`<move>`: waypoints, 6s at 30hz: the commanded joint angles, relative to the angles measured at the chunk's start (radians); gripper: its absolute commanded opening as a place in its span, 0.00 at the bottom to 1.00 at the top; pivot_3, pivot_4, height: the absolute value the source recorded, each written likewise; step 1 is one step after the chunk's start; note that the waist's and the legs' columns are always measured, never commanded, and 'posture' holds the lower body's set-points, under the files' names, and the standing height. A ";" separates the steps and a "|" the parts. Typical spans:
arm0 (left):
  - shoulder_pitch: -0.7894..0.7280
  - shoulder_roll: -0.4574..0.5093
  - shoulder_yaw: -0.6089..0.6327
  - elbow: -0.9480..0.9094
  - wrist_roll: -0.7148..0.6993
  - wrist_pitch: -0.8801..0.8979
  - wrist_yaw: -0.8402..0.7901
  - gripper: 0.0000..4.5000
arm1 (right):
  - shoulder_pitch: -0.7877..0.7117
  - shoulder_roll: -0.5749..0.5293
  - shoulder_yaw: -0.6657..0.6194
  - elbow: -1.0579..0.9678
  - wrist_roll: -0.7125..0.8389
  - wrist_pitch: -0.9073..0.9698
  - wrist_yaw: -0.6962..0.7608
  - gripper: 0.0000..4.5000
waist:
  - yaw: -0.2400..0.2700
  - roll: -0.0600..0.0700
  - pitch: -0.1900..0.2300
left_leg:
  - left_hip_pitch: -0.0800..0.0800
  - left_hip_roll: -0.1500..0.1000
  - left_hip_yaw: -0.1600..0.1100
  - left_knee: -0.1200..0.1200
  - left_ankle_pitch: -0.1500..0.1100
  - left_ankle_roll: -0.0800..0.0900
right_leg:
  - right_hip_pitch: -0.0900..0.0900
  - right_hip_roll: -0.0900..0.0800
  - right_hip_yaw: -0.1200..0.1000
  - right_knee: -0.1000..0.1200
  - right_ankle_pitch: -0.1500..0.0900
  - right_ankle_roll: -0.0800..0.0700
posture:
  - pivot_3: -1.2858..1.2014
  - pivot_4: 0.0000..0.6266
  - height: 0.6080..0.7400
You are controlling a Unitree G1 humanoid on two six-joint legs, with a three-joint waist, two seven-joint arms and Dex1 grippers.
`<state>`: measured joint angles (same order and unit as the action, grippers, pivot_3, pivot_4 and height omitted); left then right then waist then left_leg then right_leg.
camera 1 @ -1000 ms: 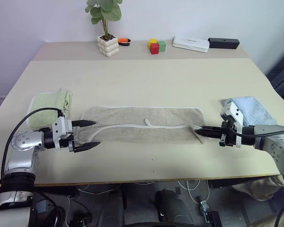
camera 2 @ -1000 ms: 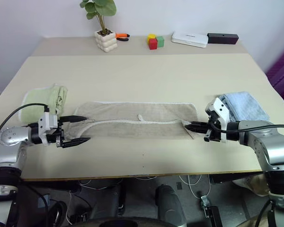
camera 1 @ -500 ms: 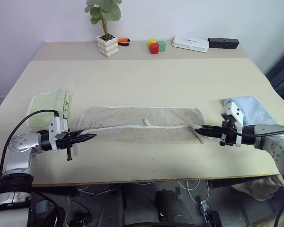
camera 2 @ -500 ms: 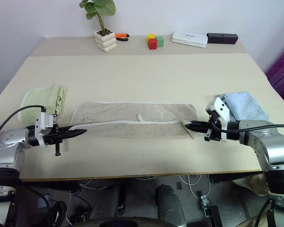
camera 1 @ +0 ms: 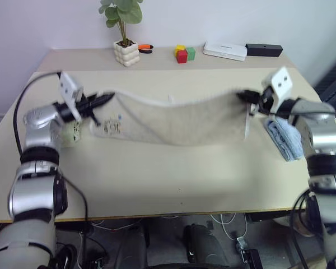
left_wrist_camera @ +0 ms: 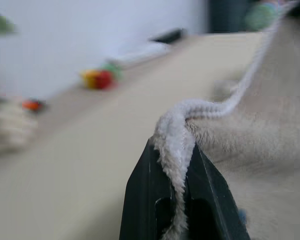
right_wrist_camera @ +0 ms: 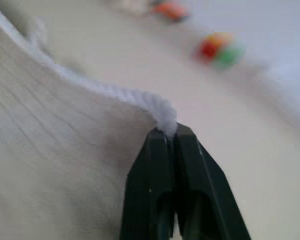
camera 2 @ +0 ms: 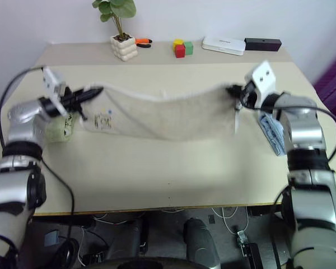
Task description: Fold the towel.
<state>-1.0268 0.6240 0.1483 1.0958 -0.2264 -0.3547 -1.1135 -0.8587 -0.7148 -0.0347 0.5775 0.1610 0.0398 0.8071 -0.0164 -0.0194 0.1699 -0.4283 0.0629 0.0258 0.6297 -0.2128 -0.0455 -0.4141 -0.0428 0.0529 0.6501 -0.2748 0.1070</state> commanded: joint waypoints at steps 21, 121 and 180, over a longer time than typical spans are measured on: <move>0.222 0.182 -0.002 -0.097 -0.152 -0.069 -0.501 0.01 | 0.560 -0.053 -0.149 -0.610 0.246 0.110 0.174 0.00 | 0.003 0.002 0.000 | -0.008 0.001 0.001 0.003 0.001 -0.002 | -0.010 0.000 -0.001 0.008 0.000 0.000 | 0.52 0.24 1.00; 0.122 0.067 -0.019 0.131 0.146 -0.057 -0.074 1.00 | 0.251 0.029 0.009 -0.004 -0.066 -0.105 0.095 1.00 | 0.003 0.001 0.000 | -0.003 0.001 0.002 0.006 0.001 -0.002 | -0.006 0.000 0.000 0.013 -0.001 -0.001 | 0.52 0.24 1.00; 0.535 -0.335 0.227 -0.603 -0.222 0.563 0.737 0.00 | 0.436 0.528 -0.093 -0.334 -0.080 0.227 -0.750 0.01 | -0.002 0.000 -0.002 | 0.004 0.000 0.000 0.001 0.002 -0.003 | 0.000 0.000 0.000 0.011 -0.001 -0.001 | 0.52 0.24 1.00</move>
<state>-0.5133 0.2715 0.3413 0.4982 -0.4361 0.2077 -0.3761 -0.4186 -0.1695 -0.1062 0.2405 0.0831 0.2842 0.0530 -0.0181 -0.0190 0.1678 -0.4243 0.0634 0.0254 0.6308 -0.2111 -0.0483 -0.4143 -0.0425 0.0529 0.6614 -0.2758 0.1059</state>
